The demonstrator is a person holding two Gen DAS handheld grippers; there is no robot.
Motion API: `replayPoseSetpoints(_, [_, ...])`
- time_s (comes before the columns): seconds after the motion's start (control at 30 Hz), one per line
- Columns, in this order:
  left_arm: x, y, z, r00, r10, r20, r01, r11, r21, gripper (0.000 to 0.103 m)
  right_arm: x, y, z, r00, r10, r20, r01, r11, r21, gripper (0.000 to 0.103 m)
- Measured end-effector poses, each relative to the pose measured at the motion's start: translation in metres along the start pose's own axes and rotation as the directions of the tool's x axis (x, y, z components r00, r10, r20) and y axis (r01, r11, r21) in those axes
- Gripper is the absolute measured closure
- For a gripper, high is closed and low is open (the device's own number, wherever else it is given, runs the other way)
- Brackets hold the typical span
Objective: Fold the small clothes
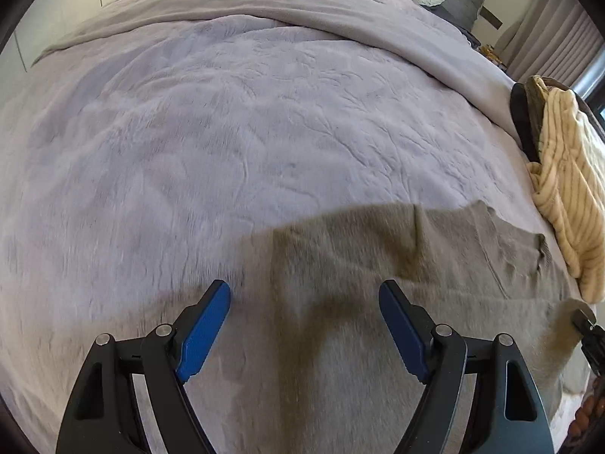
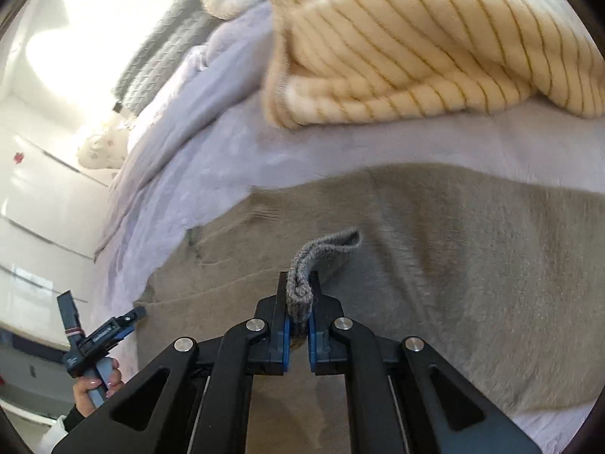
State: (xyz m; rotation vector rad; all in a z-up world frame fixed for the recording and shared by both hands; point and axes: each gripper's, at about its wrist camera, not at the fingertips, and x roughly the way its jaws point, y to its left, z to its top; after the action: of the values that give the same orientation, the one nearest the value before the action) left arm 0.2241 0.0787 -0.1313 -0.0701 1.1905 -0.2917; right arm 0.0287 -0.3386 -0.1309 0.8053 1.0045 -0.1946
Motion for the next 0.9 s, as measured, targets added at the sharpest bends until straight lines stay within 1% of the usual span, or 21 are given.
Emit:
replayPoseSetpoints(0.03, [0.002,0.000,0.002,1.000,0.003,-0.005,-0.003,1.000,-0.001,0.022,0.005,-0.012,-0.003,0.998,-0.056,-0.034,0.058,0.997,0.052,0.084])
replayPoseSetpoints(0.07, [0.005,0.001,0.004,1.000,-0.006,-0.016,0.006,1.000,-0.005,0.022,0.002,-0.019,-0.007,0.998,-0.049,-0.035,0.052,0.995,0.088,0.081])
replayPoseSetpoints(0.13, [0.008,0.005,0.003,0.999,-0.007,-0.031,0.007,1.000,-0.008,0.022,-0.012,-0.026,-0.022,1.000,0.007,-0.013,-0.005,0.987,0.164,0.072])
replayPoseSetpoints(0.17, [0.009,0.005,0.003,0.999,-0.011,-0.034,0.011,1.000,-0.003,0.022,-0.017,-0.024,-0.031,0.999,0.042,-0.008,-0.040,0.983,0.180,0.064])
replayPoseSetpoints(0.2, [0.010,0.006,0.004,0.999,-0.012,-0.036,0.013,1.000,0.002,0.022,-0.020,-0.017,-0.042,0.995,0.100,-0.013,-0.096,0.977,0.188,0.064])
replayPoseSetpoints(0.27, [0.011,0.005,0.005,0.999,-0.017,-0.040,0.017,1.000,0.009,0.022,-0.013,0.005,-0.065,0.977,0.205,-0.062,-0.191,0.964,0.187,0.064])
replayPoseSetpoints(0.3, [0.012,0.005,0.007,0.999,-0.021,-0.041,0.021,1.000,0.008,0.022,-0.002,0.022,-0.077,0.959,0.262,-0.107,-0.239,0.952,0.191,0.064])
replayPoseSetpoints(0.37, [0.014,0.004,0.010,0.998,-0.034,-0.044,0.034,0.999,-0.001,0.022,0.035,0.060,-0.105,0.901,0.377,-0.213,-0.332,0.917,0.220,0.064])
replayPoseSetpoints(0.43, [0.016,0.005,0.013,0.998,-0.045,-0.049,0.044,0.999,-0.011,0.022,0.069,0.095,-0.127,0.857,0.429,-0.287,-0.370,0.898,0.238,0.064])
replayPoseSetpoints(0.47, [0.017,0.006,0.014,0.997,-0.049,-0.055,0.048,0.999,-0.016,0.022,0.086,0.111,-0.136,0.842,0.440,-0.312,-0.379,0.895,0.237,0.064])
replayPoseSetpoints(0.5, [0.016,0.008,0.013,0.997,-0.053,-0.057,0.052,0.998,-0.016,0.034,0.097,0.121,-0.141,0.839,0.439,-0.323,-0.377,0.895,0.236,0.064])
replayPoseSetpoints(0.53, [0.017,0.009,0.014,0.997,-0.058,-0.058,0.058,0.998,-0.012,0.049,0.110,0.133,-0.145,0.838,0.439,-0.326,-0.376,0.895,0.240,0.064])
replayPoseSetpoints(0.57, [0.018,0.010,0.015,0.993,-0.085,-0.077,0.085,0.996,-0.002,0.081,0.118,0.141,-0.146,0.843,0.431,-0.322,-0.368,0.899,0.239,0.064])
replayPoseSetpoints(0.6, [0.017,0.013,0.016,0.990,-0.112,-0.088,0.112,0.994,-0.009,0.093,0.123,0.148,-0.145,0.843,0.434,-0.318,-0.369,0.897,0.245,0.076])
replayPoseSetpoints(0.63, [0.014,0.015,0.018,0.989,-0.125,-0.082,0.124,0.992,-0.017,0.093,0.127,0.153,-0.142,0.835,0.450,-0.316,-0.384,0.889,0.250,0.093])
replayPoseSetpoints(0.67, [0.009,0.018,0.018,0.988,-0.137,-0.068,0.136,0.991,-0.018,0.093,0.128,0.162,-0.139,0.830,0.462,-0.314,-0.401,0.884,0.240,0.102])
replayPoseSetpoints(0.73, [0.003,0.023,0.017,0.988,-0.145,-0.046,0.145,0.989,-0.005,0.093,0.127,0.182,-0.138,0.834,0.446,-0.326,-0.416,0.895,0.160,0.102])
replayPoseSetpoints(0.8, [0.005,0.028,0.014,0.989,-0.139,-0.049,0.139,0.990,0.008,0.093,0.135,0.195,-0.143,0.850,0.375,-0.370,-0.375,0.924,0.075,0.102])
replayPoseSetpoints(0.83, [0.009,0.030,0.013,0.989,-0.137,-0.055,0.138,0.990,0.004,0.093,0.142,0.195,-0.148,0.850,0.341,-0.401,-0.346,0.936,0.061,0.102])
replayPoseSetpoints(0.87, [0.011,0.031,0.013,0.989,-0.140,-0.056,0.140,0.990,-0.005,0.093,0.146,0.191,-0.151,0.844,0.330,-0.422,-0.332,0.940,0.071,0.102])
replayPoseSetpoints(0.9, [0.013,0.032,0.013,0.988,-0.143,-0.054,0.143,0.990,-0.012,0.093,0.144,0.186,-0.153,0.837,0.345,-0.425,-0.338,0.936,0.093,0.102])
